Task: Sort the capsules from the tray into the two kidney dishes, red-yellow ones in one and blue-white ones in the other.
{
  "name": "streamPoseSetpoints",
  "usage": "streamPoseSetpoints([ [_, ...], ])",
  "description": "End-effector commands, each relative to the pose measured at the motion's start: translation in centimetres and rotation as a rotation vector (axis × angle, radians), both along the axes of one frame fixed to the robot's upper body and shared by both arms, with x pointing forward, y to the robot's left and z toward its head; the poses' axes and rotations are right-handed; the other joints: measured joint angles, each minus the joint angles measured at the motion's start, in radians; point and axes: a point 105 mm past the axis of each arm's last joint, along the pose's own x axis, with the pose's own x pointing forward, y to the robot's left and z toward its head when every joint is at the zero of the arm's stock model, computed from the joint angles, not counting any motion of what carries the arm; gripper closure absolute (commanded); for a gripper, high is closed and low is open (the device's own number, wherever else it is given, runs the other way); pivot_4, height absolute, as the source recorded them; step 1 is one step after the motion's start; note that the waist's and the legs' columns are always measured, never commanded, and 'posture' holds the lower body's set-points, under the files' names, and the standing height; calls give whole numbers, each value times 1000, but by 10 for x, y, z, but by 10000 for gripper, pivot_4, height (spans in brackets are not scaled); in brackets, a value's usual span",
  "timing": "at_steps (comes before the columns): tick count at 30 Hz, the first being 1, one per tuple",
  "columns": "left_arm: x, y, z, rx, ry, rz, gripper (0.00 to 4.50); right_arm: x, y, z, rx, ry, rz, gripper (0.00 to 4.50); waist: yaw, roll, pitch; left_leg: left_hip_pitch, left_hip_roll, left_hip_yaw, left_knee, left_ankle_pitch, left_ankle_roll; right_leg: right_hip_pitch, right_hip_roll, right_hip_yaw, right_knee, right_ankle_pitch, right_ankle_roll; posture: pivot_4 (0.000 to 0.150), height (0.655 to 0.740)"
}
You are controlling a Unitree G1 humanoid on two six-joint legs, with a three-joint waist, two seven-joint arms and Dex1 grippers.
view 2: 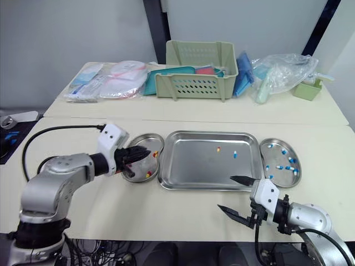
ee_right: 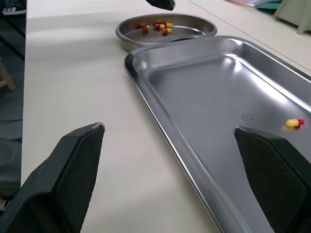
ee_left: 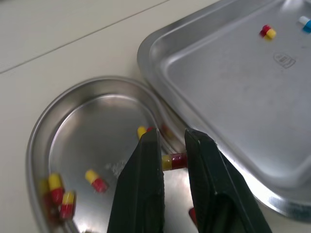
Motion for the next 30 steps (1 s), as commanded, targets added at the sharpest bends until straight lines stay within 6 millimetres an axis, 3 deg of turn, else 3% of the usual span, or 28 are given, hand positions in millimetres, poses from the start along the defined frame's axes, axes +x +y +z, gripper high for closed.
streamPoseSetpoints([
  [1,-4,7,16,8,-68,37,41283,0,4,5,2,-6,56,0,2,0,0,0,0,0,0,0,0,0,0,0,0,0,0,1500,7400],
  [6,-5,10,12,-34,-73,77,41283,6,7,5,2,-7,79,0,0,0,0,0,0,0,0,0,0,0,0,0,0,0,0,1500,7400],
  [15,-4,13,14,-51,-90,69,11799,7,8,4,0,-5,81,0,0,0,0,0,0,0,0,0,0,0,0,0,0,0,0,1500,7400],
  [20,-3,16,14,-68,-101,72,174,8,8,3,-1,-8,72,0,0,0,0,0,0,0,0,0,0,0,0,0,0,0,0,1500,7400],
  [26,-7,25,16,-55,-142,38,174,11,5,7,-4,-57,24,0,-1,0,0,0,0,0,0,0,0,-1,0,0,0,0,0,1500,7400],
  [30,-11,51,17,-60,-187,94,174,13,-9,16,18,-86,-71,0,0,0,0,0,0,0,0,0,0,-1,0,0,0,0,0,1500,7400],
])
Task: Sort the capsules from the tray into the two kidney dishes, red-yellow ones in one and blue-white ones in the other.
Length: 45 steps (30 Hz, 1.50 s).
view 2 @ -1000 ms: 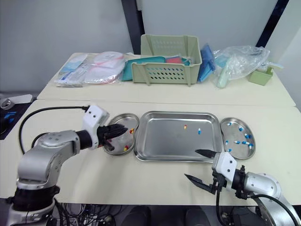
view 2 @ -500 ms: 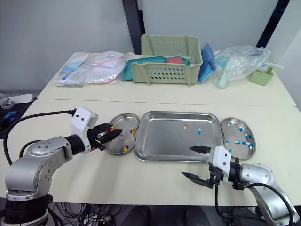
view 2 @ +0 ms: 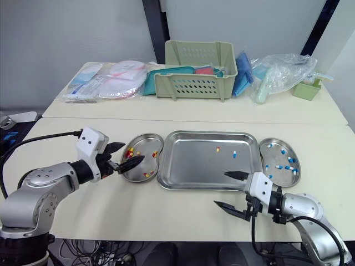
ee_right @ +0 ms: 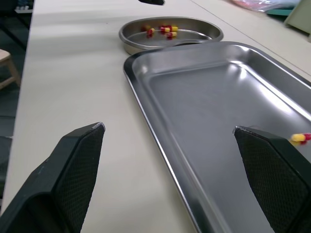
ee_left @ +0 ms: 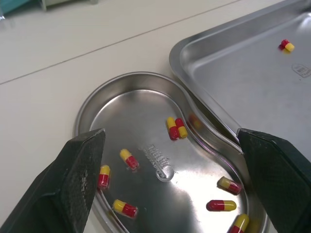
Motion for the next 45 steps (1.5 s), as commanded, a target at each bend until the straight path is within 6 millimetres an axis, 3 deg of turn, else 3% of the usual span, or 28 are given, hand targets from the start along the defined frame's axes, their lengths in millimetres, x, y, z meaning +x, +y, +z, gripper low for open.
streamPoseSetpoints([
  [1,-5,36,11,20,-81,88,174,0,-18,22,34,-72,-99,0,0,0,0,0,0,0,0,0,0,0,0,0,0,0,0,1500,7400],
  [5,-12,80,5,65,-106,212,174,-4,-52,28,10,-74,-234,0,1,0,0,0,0,1,-1,0,0,0,0,1,0,0,0,1500,7400],
  [8,-25,123,-4,89,-118,340,174,-16,-96,24,-67,-61,-377,0,2,0,0,0,0,1,-1,0,0,0,0,0,0,0,0,1500,7400],
  [13,-52,165,-28,113,-95,459,174,-31,-163,20,-199,-47,-545,0,0,-1,0,1,0,2,-2,0,0,0,-1,1,-1,0,0,1500,7400],
  [16,-66,177,-39,106,-64,478,174,-30,-194,25,-255,-40,-595,0,-4,-1,-1,2,0,3,-2,0,0,1,0,2,0,0,0,1500,7400],
  [24,-100,188,-59,134,14,486,174,-15,-243,38,-303,1,-686,0,-6,-2,0,3,0,5,-2,0,0,1,-1,4,-1,0,0,1500,7400],
  [37,-108,183,-58,136,28,477,174,-11,-246,33,-342,-8,-703,0,-3,-1,-1,2,0,4,-2,0,0,1,-1,3,-1,0,0,1500,7400],
  [42,-102,175,-59,131,28,445,174,-27,-211,32,-286,-2,-580,0,-3,-1,-1,2,1,4,-3,0,0,0,0,2,-1,0,0,1500,7400],
  [45,-101,166,-62,114,28,431,174,-35,-174,27,-228,-14,-510,0,-2,-1,-1,2,1,4,-2,0,0,1,0,3,-1,0,0,1500,7400],
])
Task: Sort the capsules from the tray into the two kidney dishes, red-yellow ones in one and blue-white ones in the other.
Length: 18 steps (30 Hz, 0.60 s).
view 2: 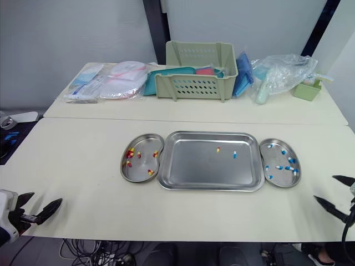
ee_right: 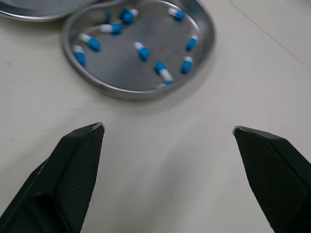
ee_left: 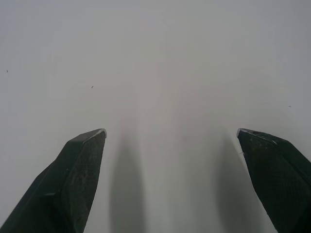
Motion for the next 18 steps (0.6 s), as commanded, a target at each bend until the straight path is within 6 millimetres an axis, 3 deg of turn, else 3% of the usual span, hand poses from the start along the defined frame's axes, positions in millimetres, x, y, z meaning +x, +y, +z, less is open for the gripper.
streamPoseSetpoints([
  [1,3,-12,8,-4,-37,-32,174,-5,40,12,42,-80,85,0,0,0,0,0,0,0,0,0,0,0,0,0,0,0,0,1500,7400],
  [7,-1,-29,4,-26,-49,-44,174,-12,106,-10,166,-125,137,0,0,-2,-2,0,1,-1,0,0,0,0,0,0,0,0,0,1500,7400],
  [10,-4,-37,2,-35,-50,-48,174,-7,126,-22,203,-144,135,0,0,-2,-3,0,1,0,0,0,0,0,0,0,0,0,0,1500,7400],
  [18,-11,-48,10,-28,-64,-87,174,4,137,-26,228,-156,136,0,1,-3,-3,0,0,-1,0,0,0,0,0,0,0,0,0,1500,7400],
])
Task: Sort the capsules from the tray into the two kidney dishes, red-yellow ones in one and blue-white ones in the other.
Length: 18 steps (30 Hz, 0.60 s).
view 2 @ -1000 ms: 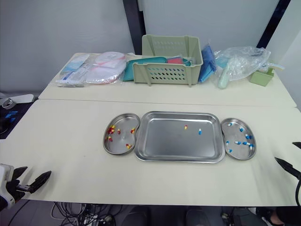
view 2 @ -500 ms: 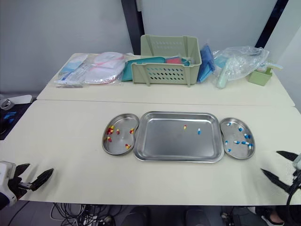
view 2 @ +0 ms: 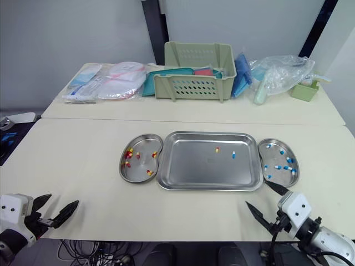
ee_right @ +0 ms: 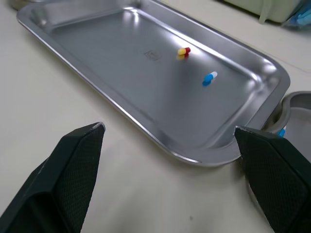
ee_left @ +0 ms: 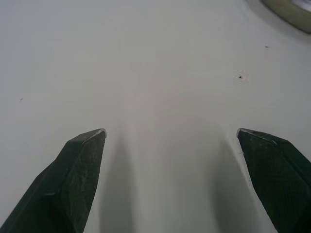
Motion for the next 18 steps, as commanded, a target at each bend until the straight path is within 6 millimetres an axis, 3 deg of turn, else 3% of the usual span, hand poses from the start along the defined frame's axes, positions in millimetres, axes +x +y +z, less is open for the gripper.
streamPoseSetpoints([
  [1,-1,-10,16,31,-44,-65,174,1,1,5,-14,-21,5,0,0,0,0,0,0,0,0,0,0,0,0,0,0,0,0,1500,7400],
  [9,7,-68,33,8,-82,-333,174,-1,-11,3,-32,-9,-1,0,1,0,0,0,0,0,0,0,0,0,0,0,0,0,0,1500,7400],
  [13,29,-123,48,-54,-125,-530,174,-2,-15,0,-33,-7,-4,0,4,0,0,0,0,0,0,0,0,0,0,0,0,0,0,1500,7400],
  [15,44,-156,56,-78,-146,-634,174,-4,-10,-1,-16,-9,9,0,9,1,0,0,-1,0,1,0,0,1,0,0,0,0,0,1500,7400],
  [18,59,-189,66,-110,-168,-718,174,-6,-3,-2,-3,-13,23,0,4,1,-1,0,-1,-1,1,0,0,1,0,-1,1,0,0,1500,7400],
])
